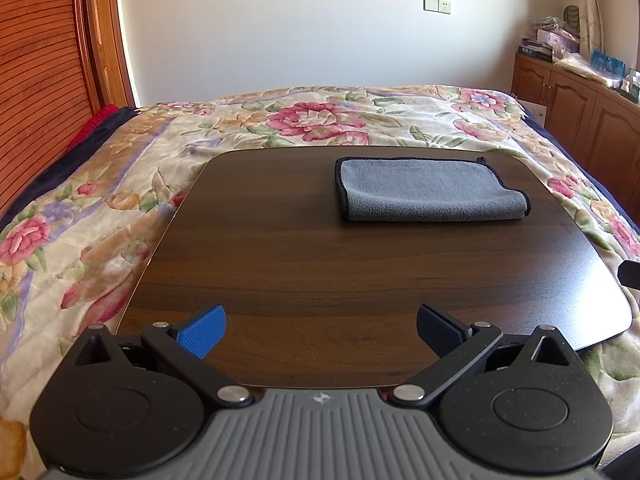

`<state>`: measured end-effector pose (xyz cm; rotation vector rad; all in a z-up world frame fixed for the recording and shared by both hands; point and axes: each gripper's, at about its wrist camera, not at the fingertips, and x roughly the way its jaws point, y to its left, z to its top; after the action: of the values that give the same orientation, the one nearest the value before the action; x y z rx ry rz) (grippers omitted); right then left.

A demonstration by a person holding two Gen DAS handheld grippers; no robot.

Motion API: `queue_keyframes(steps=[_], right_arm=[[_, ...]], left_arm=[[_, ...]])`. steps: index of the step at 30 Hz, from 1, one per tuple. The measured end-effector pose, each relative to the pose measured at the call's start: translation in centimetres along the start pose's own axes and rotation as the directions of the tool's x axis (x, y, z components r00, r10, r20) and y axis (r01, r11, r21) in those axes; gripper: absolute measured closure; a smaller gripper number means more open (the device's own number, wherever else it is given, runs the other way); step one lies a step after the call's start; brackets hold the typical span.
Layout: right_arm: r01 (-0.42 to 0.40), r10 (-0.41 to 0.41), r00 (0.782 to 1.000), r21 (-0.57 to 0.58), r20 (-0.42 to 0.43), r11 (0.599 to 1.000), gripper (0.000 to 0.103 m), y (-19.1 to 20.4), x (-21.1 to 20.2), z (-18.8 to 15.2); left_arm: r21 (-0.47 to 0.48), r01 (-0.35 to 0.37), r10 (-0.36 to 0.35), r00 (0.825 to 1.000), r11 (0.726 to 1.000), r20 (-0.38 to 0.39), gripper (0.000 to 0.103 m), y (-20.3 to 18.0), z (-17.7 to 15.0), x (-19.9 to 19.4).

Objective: Fold towel

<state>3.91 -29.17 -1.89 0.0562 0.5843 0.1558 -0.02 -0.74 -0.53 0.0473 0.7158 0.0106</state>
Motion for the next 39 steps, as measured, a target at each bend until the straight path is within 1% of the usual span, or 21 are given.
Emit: queue_keyframes(steps=[39], right_arm=[[0.000,0.000,1.000,0.002,-0.002,1.000,0.000,-0.06,-0.01,-0.03]], left_arm=[[0.006,-0.007,0.006,1.000,1.000,0.003,0.003,0.05,0.04,-0.08]])
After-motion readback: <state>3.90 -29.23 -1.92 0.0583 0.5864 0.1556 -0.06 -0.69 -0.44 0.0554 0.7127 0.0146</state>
